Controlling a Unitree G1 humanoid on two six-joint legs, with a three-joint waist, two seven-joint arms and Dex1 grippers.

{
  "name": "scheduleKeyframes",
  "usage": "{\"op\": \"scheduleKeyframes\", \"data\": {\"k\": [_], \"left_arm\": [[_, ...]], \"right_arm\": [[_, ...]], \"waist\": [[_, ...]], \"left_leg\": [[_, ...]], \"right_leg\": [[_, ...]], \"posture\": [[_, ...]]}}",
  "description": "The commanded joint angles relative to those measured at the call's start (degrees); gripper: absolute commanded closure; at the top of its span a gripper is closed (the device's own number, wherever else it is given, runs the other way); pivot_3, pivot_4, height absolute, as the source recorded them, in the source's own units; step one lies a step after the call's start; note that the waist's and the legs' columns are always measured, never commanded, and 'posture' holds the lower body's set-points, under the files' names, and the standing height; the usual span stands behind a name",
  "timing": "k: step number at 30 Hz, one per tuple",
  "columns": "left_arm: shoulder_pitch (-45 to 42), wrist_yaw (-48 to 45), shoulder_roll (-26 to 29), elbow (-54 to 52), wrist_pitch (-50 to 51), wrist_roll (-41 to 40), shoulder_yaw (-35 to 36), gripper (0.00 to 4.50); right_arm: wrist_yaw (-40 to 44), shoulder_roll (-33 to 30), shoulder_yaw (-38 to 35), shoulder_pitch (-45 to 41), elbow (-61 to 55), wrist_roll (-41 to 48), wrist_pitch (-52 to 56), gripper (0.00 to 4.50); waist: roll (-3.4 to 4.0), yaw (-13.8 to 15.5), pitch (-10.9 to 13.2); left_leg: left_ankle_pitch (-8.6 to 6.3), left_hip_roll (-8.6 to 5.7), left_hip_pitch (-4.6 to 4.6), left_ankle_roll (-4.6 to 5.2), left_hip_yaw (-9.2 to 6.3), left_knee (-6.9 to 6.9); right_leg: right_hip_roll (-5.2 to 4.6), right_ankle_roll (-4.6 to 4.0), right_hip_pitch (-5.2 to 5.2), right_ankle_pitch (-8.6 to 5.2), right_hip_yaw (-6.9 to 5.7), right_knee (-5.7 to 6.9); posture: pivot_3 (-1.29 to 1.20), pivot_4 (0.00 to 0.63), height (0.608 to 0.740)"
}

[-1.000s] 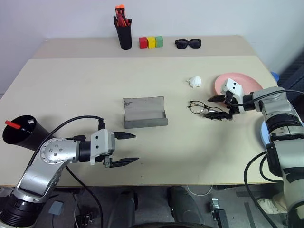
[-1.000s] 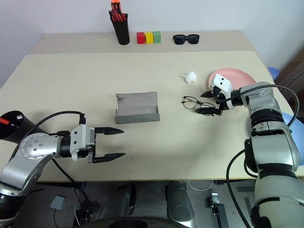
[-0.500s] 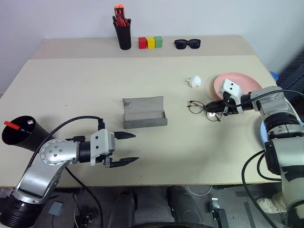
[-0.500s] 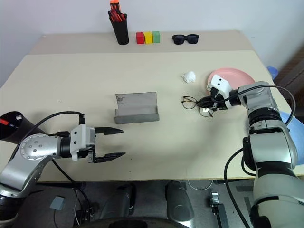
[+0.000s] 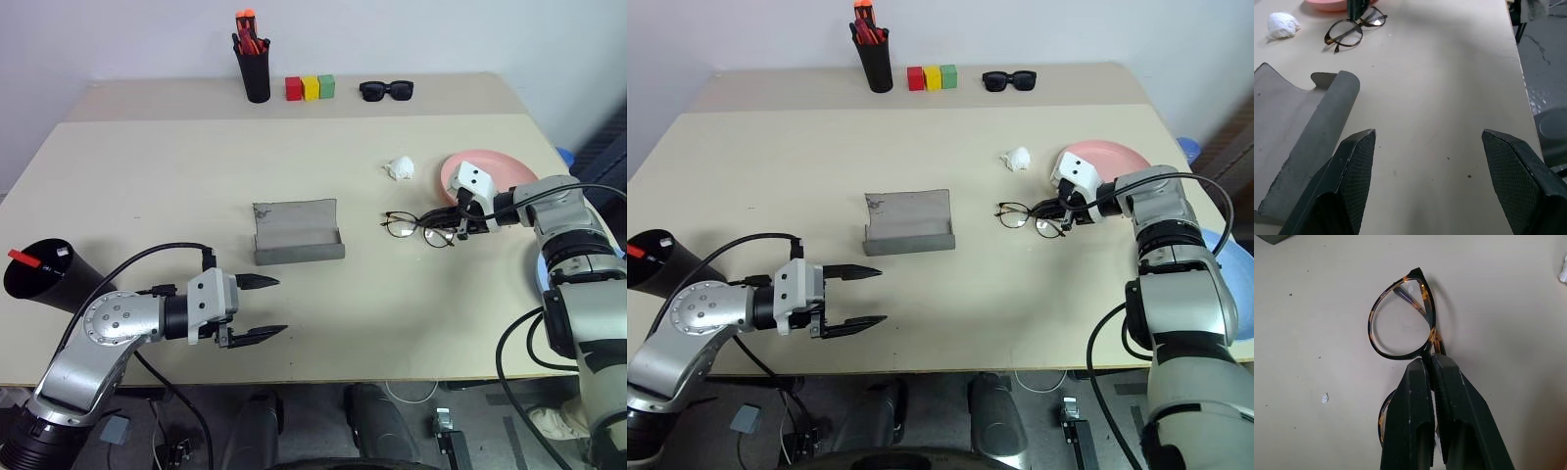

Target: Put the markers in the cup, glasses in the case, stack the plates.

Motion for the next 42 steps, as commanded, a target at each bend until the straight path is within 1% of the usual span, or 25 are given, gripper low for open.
{"op": "scheduleKeyframes", "data": {"k": [1, 3, 6, 10, 16, 19, 22, 27, 33, 37, 42], "left_arm": [[-0.4, 0.1, -0.1, -1.9, -0.5, -0.5, 0.4, 0.97], [-0.4, 0.0, -0.1, -1.9, -0.5, -0.5, 0.4, 0.97], [-0.3, 0.1, -0.3, -1.8, -0.6, -0.4, 0.2, 0.97], [-0.3, 0.0, -0.4, -1.7, -0.4, -0.6, 0.2, 0.97], [0.2, 0.4, -0.5, -2.0, 0.1, -0.9, 0.4, 0.97], [1.3, 1.2, -0.7, -2.6, 0.2, -0.6, 0.7, 0.97], [3.2, 2.2, -0.7, -3.5, 0.4, -0.6, 1.4, 0.97], [7.6, 6.2, -2.1, -6.4, 2.0, -2.8, 5.2, 0.97], [10.6, 14.7, -6.3, -10.8, 8.2, -9.2, 12.4, 0.97], [14.6, 19.2, -8.2, -14.4, 13.1, -14.6, 17.1, 0.97], [20.7, 20.3, -9.4, -17.0, 15.5, -19.2, 19.2, 0.97]], "right_arm": [[1.5, -1.2, -2.0, -1.7, -1.8, 1.4, 0.0, 4.47], [3.4, -1.7, -2.9, -2.2, -3.4, 2.6, 0.7, 4.47], [6.2, -1.9, -5.4, -1.8, -9.0, 6.2, 3.1, 4.47], [8.9, -0.8, -8.2, 1.1, -20.9, 12.1, 9.7, 4.47], [6.8, 1.0, -7.9, 6.7, -37.2, 16.4, 17.0, 4.47], [5.5, 3.3, -6.8, 9.7, -44.6, 18.4, 20.0, 4.47], [3.3, 6.2, -5.9, 11.5, -48.9, 19.4, 21.7, 4.47], [0.5, 10.4, -4.2, 12.8, -51.4, 20.0, 22.8, 4.47], [-1.2, 12.6, -2.8, 12.6, -50.0, 19.4, 20.9, 4.47], [-2.1, 14.0, -1.7, 11.8, -47.6, 18.6, 19.0, 4.47], [-2.7, 16.0, -0.7, 10.5, -44.4, 17.9, 16.7, 4.47]], "waist": [[0.00, 0.0, 0.0], [0.03, 0.0, 0.0], [0.09, 0.0, 0.1], [0.11, 0.0, 0.1], [0.11, 0.2, 0.1], [0.11, 0.1, 0.1], [0.11, 0.0, 0.1], [0.11, 0.1, 0.1], [0.11, 0.3, 0.1], [0.10, 0.0, 0.1], [0.09, 0.1, 0.1]], "left_leg": [[0.00, 0.00, 0.00, 0.00, 0.00, 0.00], [0.00, 0.00, 0.00, 0.00, 0.00, 0.00], [0.00, 0.00, 0.00, 0.00, 0.00, 0.00], [0.00, 0.00, 0.00, 0.00, 0.00, -0.01], [0.00, 0.00, -0.01, 0.00, -0.05, 0.02], [0.00, 0.00, -0.02, 0.00, -0.05, 0.01], [0.00, 0.01, -0.02, 0.00, -0.05, -0.01], [0.00, 0.01, -0.02, 0.00, -0.06, 0.01], [0.00, 0.00, -0.03, 0.00, -0.11, 0.06], [0.00, 0.01, -0.03, 0.00, -0.10, 0.02], [0.00, 0.01, -0.02, 0.00, -0.10, 0.03]], "right_leg": [[0.00, 0.00, 0.00, 0.00, 0.00, 0.00], [0.00, 0.00, 0.00, 0.00, 0.00, 0.00], [0.00, 0.00, -0.01, 0.00, 0.00, 0.00], [0.00, 0.01, -0.02, 0.00, 0.00, 0.02], [0.00, 0.01, 0.01, 0.00, -0.01, 0.03], [-0.01, 0.01, 0.00, 0.00, -0.01, 0.03], [0.00, 0.01, -0.03, 0.00, -0.01, 0.05], [0.00, 0.00, -0.03, 0.00, -0.01, 0.07], [-0.02, 0.00, -0.01, 0.00, -0.05, 0.06], [-0.01, 0.00, -0.03, 0.00, -0.05, 0.06], [0.01, 0.00, -0.02, 0.00, -0.05, 0.06]], "posture": [[0.00, 0.150, 0.740], [0.00, 0.150, 0.740], [0.00, 0.150, 0.740], [0.00, 0.150, 0.740], [0.00, 0.150, 0.740], [0.00, 0.150, 0.740], [0.00, 0.150, 0.740], [0.00, 0.150, 0.740], [0.00, 0.150, 0.740], [0.00, 0.150, 0.740], [0.00, 0.150, 0.740]]}}
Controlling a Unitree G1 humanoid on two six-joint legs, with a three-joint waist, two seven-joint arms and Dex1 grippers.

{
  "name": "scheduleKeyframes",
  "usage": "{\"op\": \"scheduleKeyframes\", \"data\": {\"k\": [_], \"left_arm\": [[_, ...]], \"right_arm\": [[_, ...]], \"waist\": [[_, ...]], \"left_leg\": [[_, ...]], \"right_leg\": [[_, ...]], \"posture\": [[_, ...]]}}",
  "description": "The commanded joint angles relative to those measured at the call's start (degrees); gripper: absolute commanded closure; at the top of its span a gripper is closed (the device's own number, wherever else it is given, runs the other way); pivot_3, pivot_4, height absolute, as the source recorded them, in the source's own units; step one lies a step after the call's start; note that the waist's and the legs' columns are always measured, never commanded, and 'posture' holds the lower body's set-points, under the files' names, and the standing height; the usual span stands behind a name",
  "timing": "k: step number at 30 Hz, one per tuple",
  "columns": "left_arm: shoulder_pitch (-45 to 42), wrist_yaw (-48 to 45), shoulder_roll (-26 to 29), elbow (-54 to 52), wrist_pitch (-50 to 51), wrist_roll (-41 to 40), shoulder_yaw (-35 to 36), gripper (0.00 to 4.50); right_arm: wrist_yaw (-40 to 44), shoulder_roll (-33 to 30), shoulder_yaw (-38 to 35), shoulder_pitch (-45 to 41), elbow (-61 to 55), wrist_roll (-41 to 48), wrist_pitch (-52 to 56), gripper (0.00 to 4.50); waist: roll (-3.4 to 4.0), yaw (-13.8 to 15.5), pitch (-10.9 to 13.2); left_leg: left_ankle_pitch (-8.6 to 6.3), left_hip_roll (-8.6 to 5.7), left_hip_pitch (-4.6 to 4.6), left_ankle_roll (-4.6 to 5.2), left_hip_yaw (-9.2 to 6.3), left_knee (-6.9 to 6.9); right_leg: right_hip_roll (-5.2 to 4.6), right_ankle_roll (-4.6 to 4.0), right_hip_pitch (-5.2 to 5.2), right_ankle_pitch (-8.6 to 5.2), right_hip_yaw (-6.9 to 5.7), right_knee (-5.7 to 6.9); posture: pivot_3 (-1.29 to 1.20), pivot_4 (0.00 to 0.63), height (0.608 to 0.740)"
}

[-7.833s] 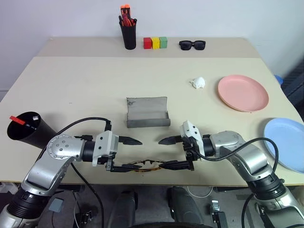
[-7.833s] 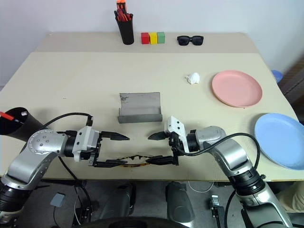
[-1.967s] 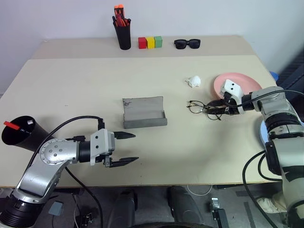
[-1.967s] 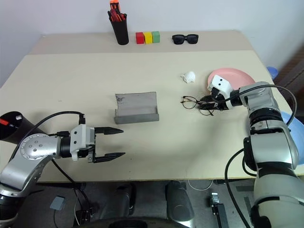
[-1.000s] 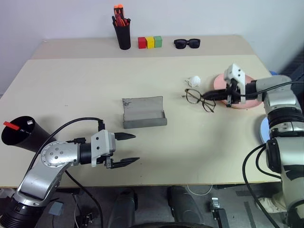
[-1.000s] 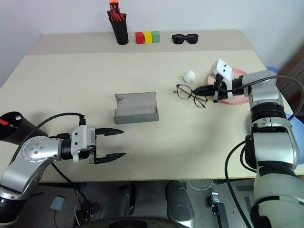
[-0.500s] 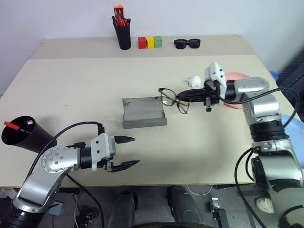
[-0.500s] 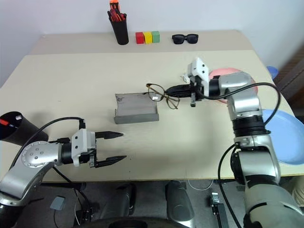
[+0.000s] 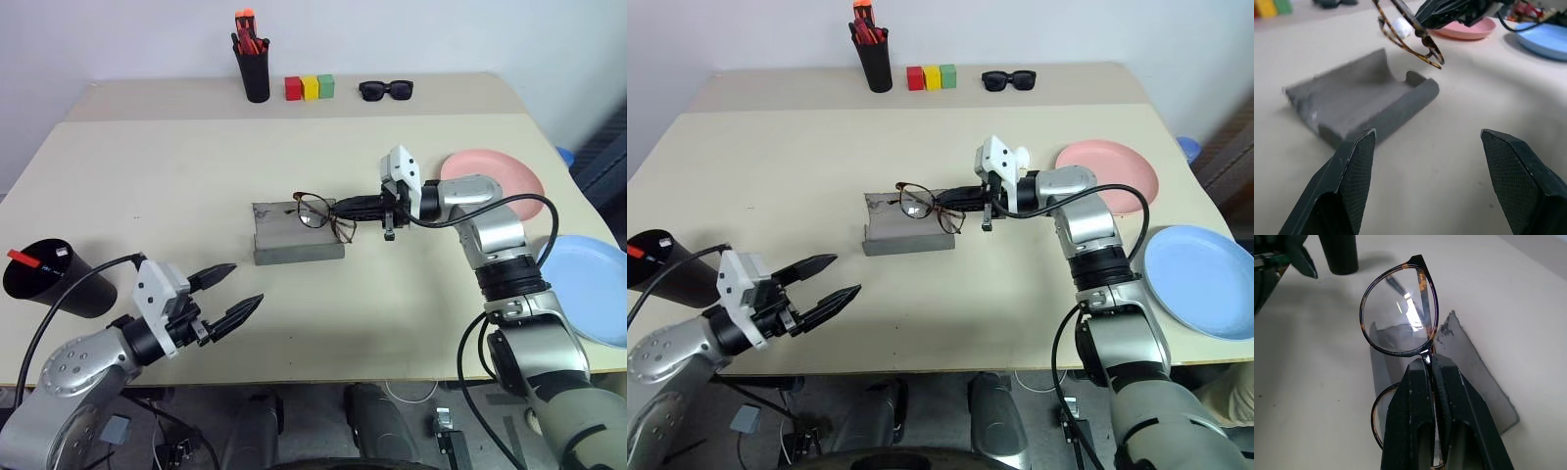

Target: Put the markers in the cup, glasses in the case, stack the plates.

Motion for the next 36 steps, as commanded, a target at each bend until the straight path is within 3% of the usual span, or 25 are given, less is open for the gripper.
{"op": "scheduleKeyframes", "data": {"k": [1, 14, 36], "left_arm": [[3.8, 0.0, -0.5, -3.3, 0.2, -2.6, 2.3, 0.97], [7.7, 2.0, -1.8, -6.1, -2.4, 1.8, -0.2, 0.97], [12.8, 0.0, -4.1, -4.0, -9.9, 6.8, -2.3, 0.97]], "right_arm": [[-0.6, 1.9, 0.2, -2.8, 1.2, 0.2, -2.2, 4.47], [-3.7, 9.9, -0.1, -6.7, 9.5, 0.3, -7.6, 4.47], [-3.5, 9.8, 2.9, -7.4, 22.0, -8.1, -20.7, 4.47]], "waist": [[0.00, -0.1, 0.0], [0.00, 0.0, 0.0], [0.01, -0.1, 0.0]], "left_leg": [[0.00, 0.00, 0.01, 0.00, 0.00, 0.00], [0.00, 0.00, 0.00, 0.00, 0.00, -0.03], [0.00, 0.00, 0.00, 0.00, 0.01, -0.05]], "right_leg": [[0.00, 0.00, 0.01, 0.00, 0.00, -0.01], [0.02, -0.03, -0.01, -0.01, 0.01, -0.03], [0.03, -0.20, -0.01, -0.09, 0.02, -0.05]], "posture": [[0.00, 0.150, 0.740], [0.00, 0.150, 0.740], [0.00, 0.150, 0.740]]}}
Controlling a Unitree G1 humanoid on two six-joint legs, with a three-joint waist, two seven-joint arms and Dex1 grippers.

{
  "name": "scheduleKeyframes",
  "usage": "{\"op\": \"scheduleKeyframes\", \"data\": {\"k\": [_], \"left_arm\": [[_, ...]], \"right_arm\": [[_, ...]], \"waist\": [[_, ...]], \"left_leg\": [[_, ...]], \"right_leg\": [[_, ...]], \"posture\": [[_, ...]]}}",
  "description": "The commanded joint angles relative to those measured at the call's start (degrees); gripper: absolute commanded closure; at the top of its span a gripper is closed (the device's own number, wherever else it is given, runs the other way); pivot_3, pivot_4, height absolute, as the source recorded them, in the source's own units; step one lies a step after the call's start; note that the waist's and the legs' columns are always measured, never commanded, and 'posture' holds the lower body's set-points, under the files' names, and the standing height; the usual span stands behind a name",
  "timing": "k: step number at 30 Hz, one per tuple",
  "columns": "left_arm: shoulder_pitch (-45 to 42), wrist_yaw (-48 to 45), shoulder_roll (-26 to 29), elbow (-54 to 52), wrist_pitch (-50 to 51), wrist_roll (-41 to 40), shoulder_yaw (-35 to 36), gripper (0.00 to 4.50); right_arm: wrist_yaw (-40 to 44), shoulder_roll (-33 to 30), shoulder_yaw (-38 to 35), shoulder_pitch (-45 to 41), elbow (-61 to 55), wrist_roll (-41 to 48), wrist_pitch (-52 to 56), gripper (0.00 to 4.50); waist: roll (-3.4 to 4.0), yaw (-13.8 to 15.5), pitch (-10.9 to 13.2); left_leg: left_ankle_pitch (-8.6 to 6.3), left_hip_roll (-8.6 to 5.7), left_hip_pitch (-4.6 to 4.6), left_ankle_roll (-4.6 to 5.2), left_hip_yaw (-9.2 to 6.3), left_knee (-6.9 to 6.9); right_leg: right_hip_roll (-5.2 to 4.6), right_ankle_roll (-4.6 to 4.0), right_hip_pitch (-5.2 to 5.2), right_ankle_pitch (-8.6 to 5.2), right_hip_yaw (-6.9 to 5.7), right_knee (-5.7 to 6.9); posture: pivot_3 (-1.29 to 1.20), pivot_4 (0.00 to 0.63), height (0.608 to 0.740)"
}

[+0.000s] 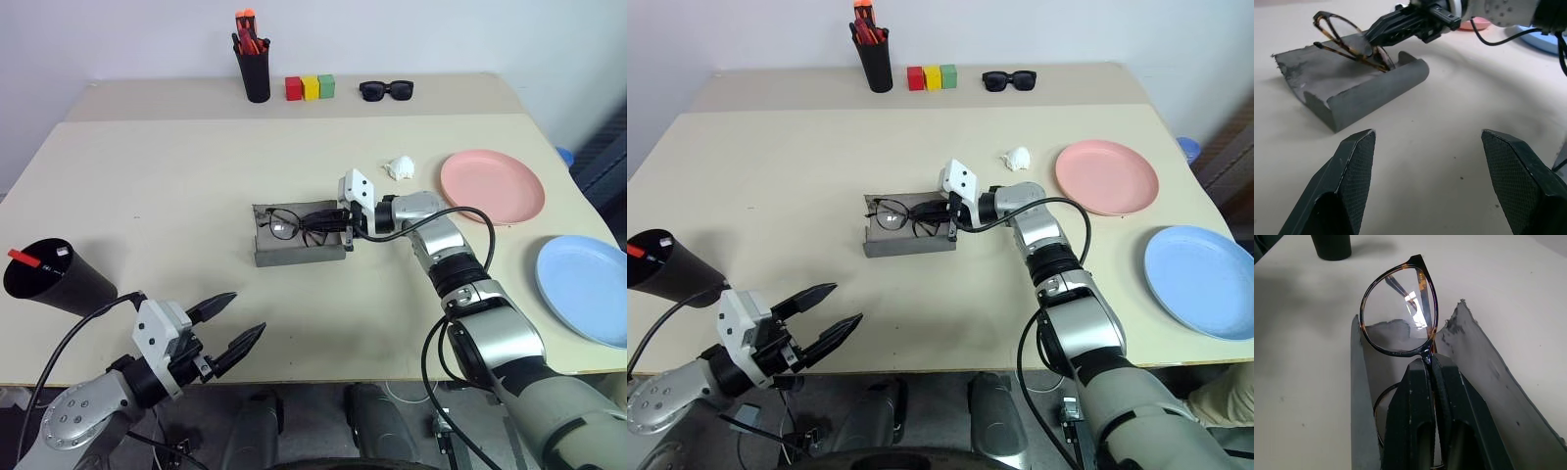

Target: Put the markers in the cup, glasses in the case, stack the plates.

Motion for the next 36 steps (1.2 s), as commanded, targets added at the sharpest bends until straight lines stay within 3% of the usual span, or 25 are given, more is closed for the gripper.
{"op": "scheduleKeyframes", "data": {"k": [1, 16, 19, 26, 32, 36], "left_arm": [[0.9, -0.6, -0.3, -0.4, -2.0, 0.5, 0.5, 0.97], [-0.9, 0.7, 0.1, -1.1, -0.7, 0.6, -0.6, 0.97], [-1.8, 1.1, 0.4, -1.4, 0.2, 0.2, -0.6, 0.97], [-2.6, 1.7, 0.7, -1.9, 1.2, -0.5, -0.4, 0.97], [-5.2, 3.7, 0.0, -2.3, 2.8, -3.9, 1.1, 0.97], [-13.2, 9.4, 0.4, -1.7, 6.8, -11.1, 5.7, 0.97]], "right_arm": [[0.4, -0.5, 0.4, -2.0, 0.0, -0.9, -2.3, 4.47], [0.9, -0.2, 0.4, -2.2, 0.2, -1.8, -3.0, 4.47], [1.0, -0.1, 0.0, -2.3, 0.2, -1.3, -1.9, 3.56], [-0.1, 0.2, -0.7, -1.8, -0.9, -0.7, -0.7, 0.04], [0.8, 0.0, -2.9, -1.4, -3.6, 3.0, 4.1, 0.04], [0.2, -1.8, -7.8, -0.1, -11.1, 9.6, 12.4, 0.04]], "waist": [[0.00, 0.0, 0.0], [0.00, 0.0, 0.0], [0.00, 0.0, 0.0], [0.00, 0.0, 0.0], [0.00, 0.0, 0.0], [0.01, 0.3, 0.0]], "left_leg": [[0.00, 0.00, 0.00, 0.00, 0.00, 0.00], [0.00, 0.00, 0.00, 0.00, 0.00, 0.01], [0.00, 0.00, 0.00, 0.00, 0.00, 0.01], [0.00, 0.00, 0.00, 0.00, -0.01, 0.00], [0.00, 0.00, 0.00, 0.00, -0.01, 0.00], [0.00, 0.00, -0.02, 0.00, -0.06, 0.04]], "right_leg": [[0.00, 0.00, 0.00, 0.00, 0.00, 0.00], [0.00, -0.01, 0.01, 0.00, 0.00, 0.00], [0.00, -0.01, 0.01, 0.00, 0.00, 0.01], [0.00, 0.00, 0.00, 0.00, 0.00, 0.00], [0.00, 0.00, 0.00, 0.00, 0.00, 0.01], [0.00, 0.12, 0.03, 0.07, -0.02, 0.01]], "posture": [[0.00, 0.150, 0.740], [0.00, 0.150, 0.740], [0.00, 0.150, 0.740], [0.00, 0.150, 0.740], [0.00, 0.150, 0.740], [0.00, 0.150, 0.740]]}}
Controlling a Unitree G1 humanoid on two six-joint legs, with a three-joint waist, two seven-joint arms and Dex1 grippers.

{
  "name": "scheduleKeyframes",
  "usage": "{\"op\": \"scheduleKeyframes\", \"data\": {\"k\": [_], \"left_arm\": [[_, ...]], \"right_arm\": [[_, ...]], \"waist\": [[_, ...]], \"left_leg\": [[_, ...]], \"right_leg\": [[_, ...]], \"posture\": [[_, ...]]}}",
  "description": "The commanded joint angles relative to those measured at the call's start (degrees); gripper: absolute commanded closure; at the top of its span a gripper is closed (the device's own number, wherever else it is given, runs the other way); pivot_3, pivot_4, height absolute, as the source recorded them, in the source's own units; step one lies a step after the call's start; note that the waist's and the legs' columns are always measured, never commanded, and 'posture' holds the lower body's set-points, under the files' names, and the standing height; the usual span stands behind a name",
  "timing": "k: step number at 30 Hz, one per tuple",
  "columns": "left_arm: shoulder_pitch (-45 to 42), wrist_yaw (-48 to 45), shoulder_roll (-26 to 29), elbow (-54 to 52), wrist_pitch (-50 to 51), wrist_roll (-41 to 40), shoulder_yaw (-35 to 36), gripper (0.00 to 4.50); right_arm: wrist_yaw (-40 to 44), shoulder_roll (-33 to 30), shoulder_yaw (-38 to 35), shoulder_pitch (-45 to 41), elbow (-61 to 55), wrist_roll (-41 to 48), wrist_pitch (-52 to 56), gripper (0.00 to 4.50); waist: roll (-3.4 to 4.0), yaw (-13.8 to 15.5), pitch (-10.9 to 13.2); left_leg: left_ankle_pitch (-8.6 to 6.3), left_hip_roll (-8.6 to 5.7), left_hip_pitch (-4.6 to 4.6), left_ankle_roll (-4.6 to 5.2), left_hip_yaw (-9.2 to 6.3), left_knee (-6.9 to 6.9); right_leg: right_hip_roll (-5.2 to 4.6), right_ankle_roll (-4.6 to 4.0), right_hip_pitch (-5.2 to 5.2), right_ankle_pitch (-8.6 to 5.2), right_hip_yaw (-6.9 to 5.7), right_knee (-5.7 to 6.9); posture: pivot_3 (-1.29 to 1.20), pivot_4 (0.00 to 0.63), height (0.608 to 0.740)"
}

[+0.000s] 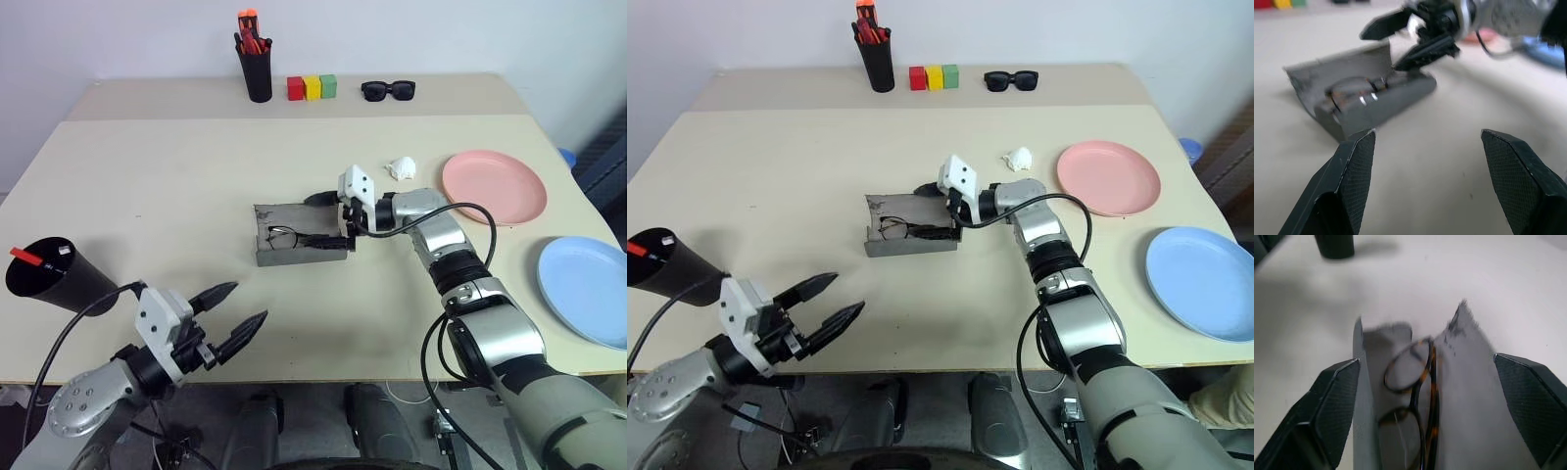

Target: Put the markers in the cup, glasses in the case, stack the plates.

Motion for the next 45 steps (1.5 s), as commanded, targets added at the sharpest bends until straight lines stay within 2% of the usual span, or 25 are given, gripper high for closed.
{"op": "scheduleKeyframes", "data": {"k": [1, 2, 5, 6, 10, 13, 15, 16, 20, 24, 26, 30, 32, 35, 38, 45], "left_arm": [[-6.1, 4.6, 1.0, -1.1, 2.8, -6.4, 5.5, 0.97], [-8.2, 5.4, 1.7, -0.5, 3.6, -7.4, 6.5, 0.97], [-13.8, 7.1, 4.1, 2.1, 6.4, -11.7, 9.5, 1.86], [-16.5, 7.3, 6.0, 4.2, 7.6, -10.6, 9.5, 2.28], [-29.2, 6.3, 12.4, 14.4, 9.7, -6.0, 6.4, 4.43], [-42.1, 4.8, 15.5, 23.9, 8.1, 2.4, -1.1, 4.48], [-46.9, 2.8, 16.2, 28.6, 6.6, 6.2, -4.2, 4.48], [-49.5, -0.2, 16.5, 31.1, 7.3, 5.9, -5.7, 4.48], [-65.7, -11.8, 16.7, 51.2, 5.5, 15.2, -17.1, 4.48], [-78.2, -21.7, 14.1, 74.1, -6.0, 28.8, -28.7, 4.48], [-83.7, -23.3, 11.4, 85.0, -12.5, 34.7, -32.4, 4.48], [-91.5, -26.8, 5.5, 100.0, -20.9, 40.5, -35.0, 4.48], [-94.2, -27.5, 2.6, 105.2, -24.0, 42.1, -35.0, 4.48], [-96.7, -28.4, -2.3, 112.0, -28.0, 45.3, -35.9, 4.48], [-97.1, -32.4, -4.2, 114.6, -29.7, 46.8, -35.4, 4.48], [-93.4, -53.2, -4.7, 110.4, -27.7, 42.6, -31.8, 4.48]], "right_arm": [[-1.2, -2.2, -5.2, 0.8, -8.7, 6.1, 6.6, 0.04], [-2.1, -2.8, -6.2, 1.4, -10.9, 7.1, 8.4, 0.04], [-6.2, -4.9, -8.8, 3.8, -16.5, 8.8, 12.3, 0.00], [-7.2, -6.4, -9.2, 6.0, -19.1, 8.5, 13.0, 0.00], [-7.1, -11.0, -10.2, 16.0, -29.3, 10.4, 15.5, 0.00], [-6.0, -15.0, -9.4, 23.9, -33.3, 7.8, 9.8, 0.00], [-6.1, -16.4, -8.7, 26.3, -34.6, 6.9, 8.1, 0.00], [-6.1, -17.0, -8.8, 27.4, -35.4, 7.2, 8.3, 0.00], [-8.2, -19.0, -11.2, 32.5, -40.6, 9.7, 11.0, 0.00], [-11.4, -20.0, -13.0, 36.8, -47.0, 11.5, 14.0, 0.00], [-13.0, -20.2, -13.7, 38.4, -50.1, 12.5, 15.8, 0.00], [-16.0, -20.3, -14.5, 40.4, -54.4, 13.9, 18.4, 0.00], [-17.3, -20.2, -14.9, 41.1, -55.7, 14.4, 19.4, 0.00], [-19.3, -19.7, -14.9, 42.2, -57.3, 14.3, 19.7, 0.00], [-20.6, -19.6, -14.8, 42.8, -58.6, 14.5, 20.0, 0.00], [-22.3, -20.3, -15.6, 43.7, -59.4, 15.3, 20.3, 0.00]], "waist": [[-0.01, 0.1, 0.0], [-0.01, 0.1, 0.0], [-0.01, 0.1, 0.0], [-0.01, 0.0, 0.0], [-0.02, 0.6, 0.0], [-0.03, 1.1, 0.0], [-0.02, 0.9, 0.0], [-0.02, 0.5, 0.0], [-0.05, 0.6, 0.0], [-0.05, 0.4, 0.0], [-0.06, 0.5, 0.0], [-0.08, 0.7, 0.0], [-0.08, 1.0, 0.0], [-0.09, 1.5, 0.0], [-0.11, 1.4, 0.0], [-0.11, 1.2, 0.1]], "left_leg": [[0.00, 0.00, -0.01, 0.00, -0.02, 0.02], [0.00, 0.00, 0.00, 0.00, -0.03, 0.02], [0.00, -0.01, -0.01, 0.00, -0.04, -0.01], [0.00, -0.01, -0.01, 0.00, -0.04, -0.02], [0.00, -0.01, -0.02, 0.00, -0.08, -0.02], [0.00, -0.01, -0.04, 0.00, -0.07, 0.03], [0.00, -0.02, -0.05, 0.00, 0.01, 0.03], [0.00, -0.02, -0.04, 0.00, 0.09, -0.01], [0.01, 0.00, -0.07, -0.01, -0.03, -0.05], [0.01, 0.00, -0.10, -0.02, -0.05, -0.03], [0.01, -0.01, -0.12, -0.02, -0.03, -0.04], [0.01, -0.01, -0.50, -0.01, -0.08, 0.03], [0.02, -0.01, -0.91, -0.01, -0.12, 0.17], [0.02, -0.03, -1.00, -0.01, -0.13, 0.16], [0.01, -0.05, -1.00, -0.01, -0.13, 0.14], [0.02, -0.04, -0.96, -0.01, -0.13, 0.16]], "right_leg": [[0.00, 0.03, 0.00, 0.02, -0.01, 0.01], [0.00, 0.04, 0.01, 0.02, -0.01, 0.01], [-0.01, 0.06, 0.02, 0.03, -0.03, -0.01], [0.00, 0.06, 0.01, 0.03, -0.03, -0.01], [0.05, 0.05, 0.00, 0.02, -0.07, -0.01], [0.08, 0.07, 0.03, 0.02, -0.06, -0.04], [0.08, 0.08, 0.02, 0.02, -0.01, -0.11], [0.08, 0.08, -0.01, 0.03, 0.06, -0.13], [0.13, 0.08, -0.08, 0.03, -0.02, 0.01], [0.15, 0.09, -0.06, 0.03, -0.02, -0.06], [0.14, 0.10, -0.08, 0.03, -0.03, -0.06], [0.14, 0.11, -0.37, 0.03, -0.06, -0.03], [0.14, 0.12, -0.77, 0.04, -0.08, 0.01], [0.12, 0.16, -0.86, 0.07, -0.09, 0.01], [0.09, 0.17, -0.85, 0.06, -0.10, 0.00], [0.12, 0.16, -0.86, 0.07, -0.10, 0.13]], "posture": [[0.00, 0.150, 0.740], [0.00, 0.150, 0.740], [0.00, 0.150, 0.740], [0.00, 0.150, 0.740], [0.00, 0.150, 0.740], [0.00, 0.150, 0.740], [0.00, 0.150, 0.740], [0.00, 0.150, 0.740], [0.00, 0.150, 0.740], [0.00, 0.150, 0.740], [0.00, 0.150, 0.740], [0.00, 0.150, 0.740], [0.00, 0.150, 0.740], [0.00, 0.150, 0.740], [0.00, 0.150, 0.740], [0.00, 0.150, 0.740]]}}
